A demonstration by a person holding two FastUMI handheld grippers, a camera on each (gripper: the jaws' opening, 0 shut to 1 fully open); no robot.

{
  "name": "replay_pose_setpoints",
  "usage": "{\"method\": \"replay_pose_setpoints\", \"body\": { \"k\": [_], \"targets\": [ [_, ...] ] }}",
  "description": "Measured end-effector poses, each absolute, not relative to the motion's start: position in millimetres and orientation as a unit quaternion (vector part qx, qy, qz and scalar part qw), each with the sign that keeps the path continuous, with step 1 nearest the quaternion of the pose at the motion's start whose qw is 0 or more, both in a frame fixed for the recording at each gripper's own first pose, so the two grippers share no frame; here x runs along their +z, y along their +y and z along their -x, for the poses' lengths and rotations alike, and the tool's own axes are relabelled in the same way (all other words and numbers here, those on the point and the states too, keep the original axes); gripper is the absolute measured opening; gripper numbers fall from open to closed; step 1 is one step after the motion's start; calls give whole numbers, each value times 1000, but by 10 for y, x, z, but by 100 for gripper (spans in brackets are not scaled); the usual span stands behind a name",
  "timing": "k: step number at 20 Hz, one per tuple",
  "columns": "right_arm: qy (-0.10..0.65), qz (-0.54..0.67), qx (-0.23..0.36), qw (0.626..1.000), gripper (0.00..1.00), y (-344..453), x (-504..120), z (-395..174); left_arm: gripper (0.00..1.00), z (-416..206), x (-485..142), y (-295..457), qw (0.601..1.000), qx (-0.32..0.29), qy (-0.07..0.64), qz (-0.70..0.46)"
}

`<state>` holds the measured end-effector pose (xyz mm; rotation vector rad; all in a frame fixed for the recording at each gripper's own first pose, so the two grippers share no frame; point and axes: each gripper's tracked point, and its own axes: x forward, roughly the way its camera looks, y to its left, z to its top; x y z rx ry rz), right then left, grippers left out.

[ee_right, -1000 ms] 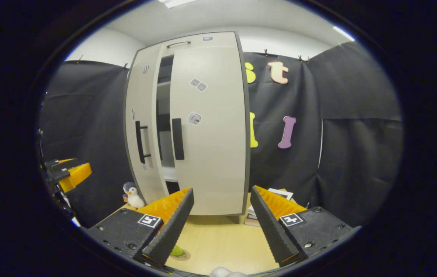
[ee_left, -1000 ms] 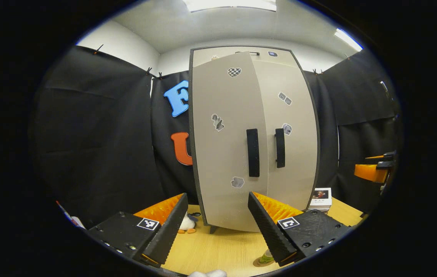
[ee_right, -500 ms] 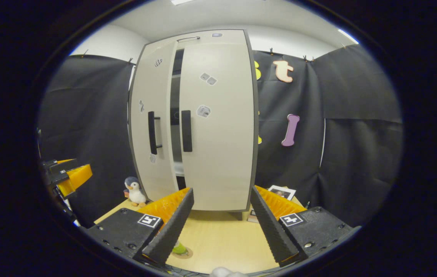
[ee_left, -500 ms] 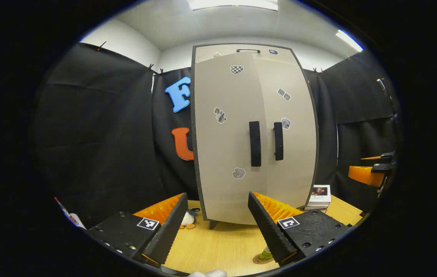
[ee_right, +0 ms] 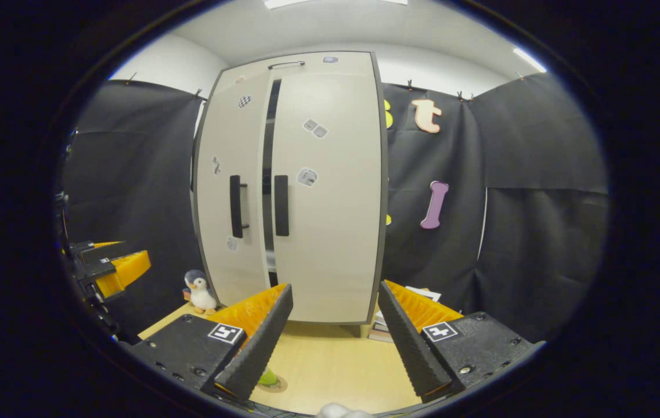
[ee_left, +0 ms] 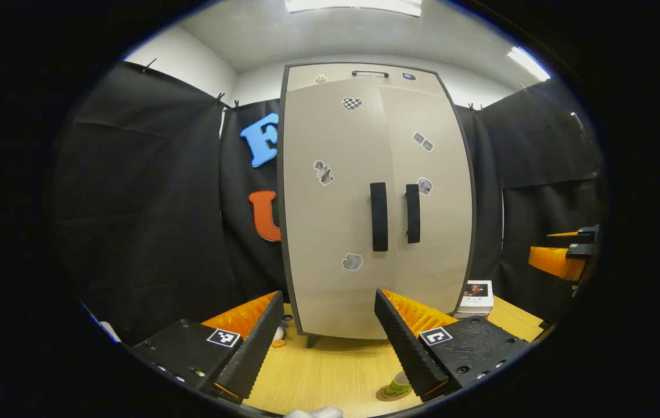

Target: Grasp the bottle in the cabinet with the left hand and place it on the coaster, then close the right door with the right hand and the left door with the left hand.

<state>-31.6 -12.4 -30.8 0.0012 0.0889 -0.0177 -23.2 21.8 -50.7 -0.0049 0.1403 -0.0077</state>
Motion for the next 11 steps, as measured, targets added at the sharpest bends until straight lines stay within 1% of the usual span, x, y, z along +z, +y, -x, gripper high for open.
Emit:
{"method": "replay_pose_setpoints", "body": {
  "k": [7, 11],
  "targets": [
    [40, -1, -7, 999, 98, -84, -276, 310, 96, 195, -492, 145, 997, -19, 71, -2],
    [36, -3, -6, 999, 98, -71, -266, 306, 96, 199, -458, 142, 998, -17, 67, -5]
  ]
}}
